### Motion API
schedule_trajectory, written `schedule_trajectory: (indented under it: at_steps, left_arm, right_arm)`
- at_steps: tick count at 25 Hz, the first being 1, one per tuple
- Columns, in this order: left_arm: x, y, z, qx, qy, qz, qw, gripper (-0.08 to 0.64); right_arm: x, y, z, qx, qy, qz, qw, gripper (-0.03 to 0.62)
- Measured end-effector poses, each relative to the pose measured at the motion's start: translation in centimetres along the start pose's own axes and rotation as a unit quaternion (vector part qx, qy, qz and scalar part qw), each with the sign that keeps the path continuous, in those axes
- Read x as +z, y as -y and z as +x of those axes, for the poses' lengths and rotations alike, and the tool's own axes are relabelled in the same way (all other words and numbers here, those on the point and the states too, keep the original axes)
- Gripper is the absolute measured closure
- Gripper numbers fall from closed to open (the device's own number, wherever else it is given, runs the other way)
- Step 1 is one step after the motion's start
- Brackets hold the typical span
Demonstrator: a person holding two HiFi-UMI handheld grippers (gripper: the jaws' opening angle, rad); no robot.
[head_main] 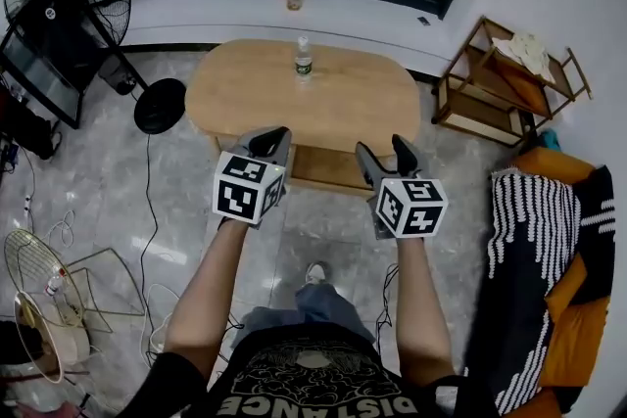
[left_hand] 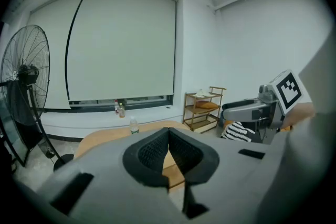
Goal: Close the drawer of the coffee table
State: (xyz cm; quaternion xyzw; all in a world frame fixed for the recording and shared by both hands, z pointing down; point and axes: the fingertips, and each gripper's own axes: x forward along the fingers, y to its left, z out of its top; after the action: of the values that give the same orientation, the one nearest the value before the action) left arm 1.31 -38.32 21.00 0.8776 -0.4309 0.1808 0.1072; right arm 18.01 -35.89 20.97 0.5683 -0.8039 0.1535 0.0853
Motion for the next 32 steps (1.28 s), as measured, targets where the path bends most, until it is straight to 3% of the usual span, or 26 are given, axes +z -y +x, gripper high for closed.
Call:
schedule_trajectory:
  at_steps: [8,14,32]
  left_arm:
    - [-4.7,-1.0,2.2,-0.004,0.004,-0.001,1.0000,0.558]
    - [-10.5,-0.4,5.5,-0.023,0.010,0.009,0.9996,0.558]
    - [-32.3,-1.2,16.6,-0.058,0.048,0.012,0.9970,0.558]
  right_arm:
    - [-4.3,1.7,2.3,-0.016,0.013,0.005,1.000,0.287]
    - [-8.9,2.4,4.5,-0.021,0.029,-0.014,0.999,0.287]
    - [-30.7,5.2,12.5,-0.037,0.044,-0.051,0.997,0.284]
